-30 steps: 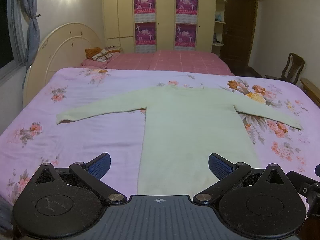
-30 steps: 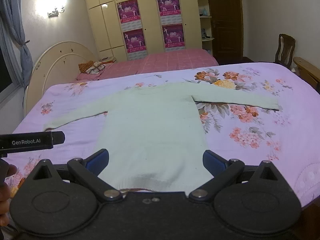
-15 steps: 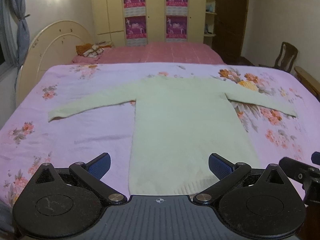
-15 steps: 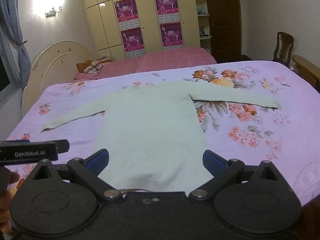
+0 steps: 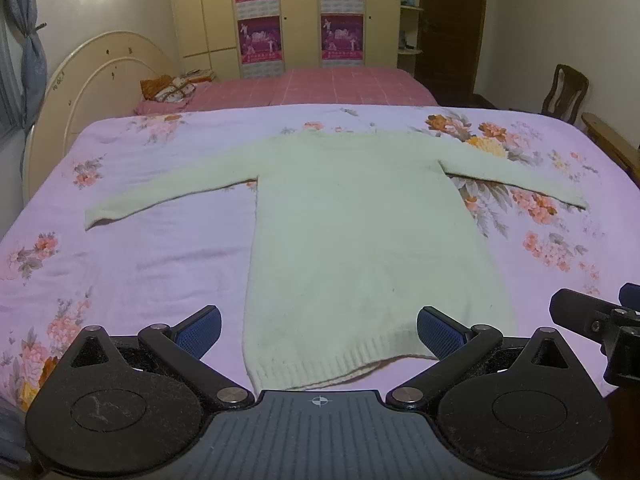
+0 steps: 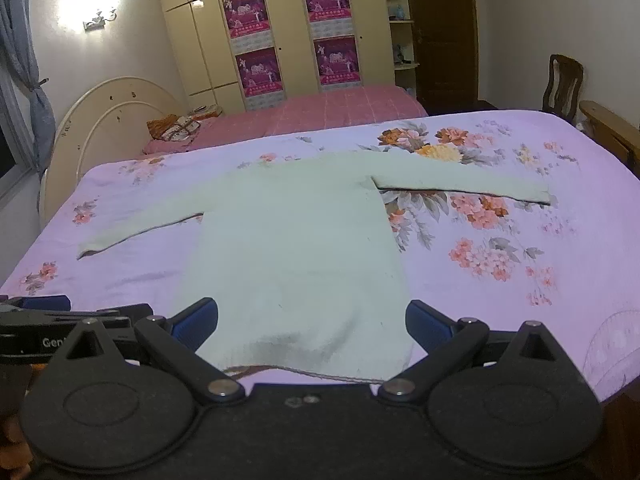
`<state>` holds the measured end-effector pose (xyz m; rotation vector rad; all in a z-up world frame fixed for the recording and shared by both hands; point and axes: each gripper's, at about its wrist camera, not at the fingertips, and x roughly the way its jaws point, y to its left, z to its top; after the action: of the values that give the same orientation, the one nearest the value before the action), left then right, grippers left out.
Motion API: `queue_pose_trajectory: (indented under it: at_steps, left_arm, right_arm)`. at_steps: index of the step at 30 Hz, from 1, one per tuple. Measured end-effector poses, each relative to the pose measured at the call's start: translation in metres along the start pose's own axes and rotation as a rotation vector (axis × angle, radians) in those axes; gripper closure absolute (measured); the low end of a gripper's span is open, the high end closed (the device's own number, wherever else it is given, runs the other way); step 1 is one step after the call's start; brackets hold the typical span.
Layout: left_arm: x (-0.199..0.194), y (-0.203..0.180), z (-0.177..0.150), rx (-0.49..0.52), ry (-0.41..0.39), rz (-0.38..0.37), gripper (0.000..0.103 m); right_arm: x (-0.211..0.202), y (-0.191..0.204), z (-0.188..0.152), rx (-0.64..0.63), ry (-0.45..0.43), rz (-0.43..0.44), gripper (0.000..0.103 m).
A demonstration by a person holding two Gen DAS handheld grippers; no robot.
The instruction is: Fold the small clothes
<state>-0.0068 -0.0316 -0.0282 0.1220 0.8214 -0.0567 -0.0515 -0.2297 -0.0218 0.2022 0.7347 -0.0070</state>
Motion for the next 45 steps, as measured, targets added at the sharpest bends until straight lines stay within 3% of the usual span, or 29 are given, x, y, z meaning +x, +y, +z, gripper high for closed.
queue_pose_trajectory:
  at_steps: [5, 22, 45]
  left_arm:
    - [0.006, 0.001, 0.003, 0.000, -0.015, 0.005, 0.000]
    - [0.045, -0.009, 0.039, -0.009, -0.027, -0.010, 0.000]
    - [0.175, -0.061, 0.123, 0.025, -0.024, -0.035, 0.000]
  right_arm:
    - [0.001, 0.000, -0.001, -0.021, 0.033, -0.035, 0.003]
    - [0.023, -0.016, 0.018, -0.019, -0.019, -0.072, 0.003]
    - [0.120, -0.102, 0.081, 0.027, -0.086, -0.197, 0.005]
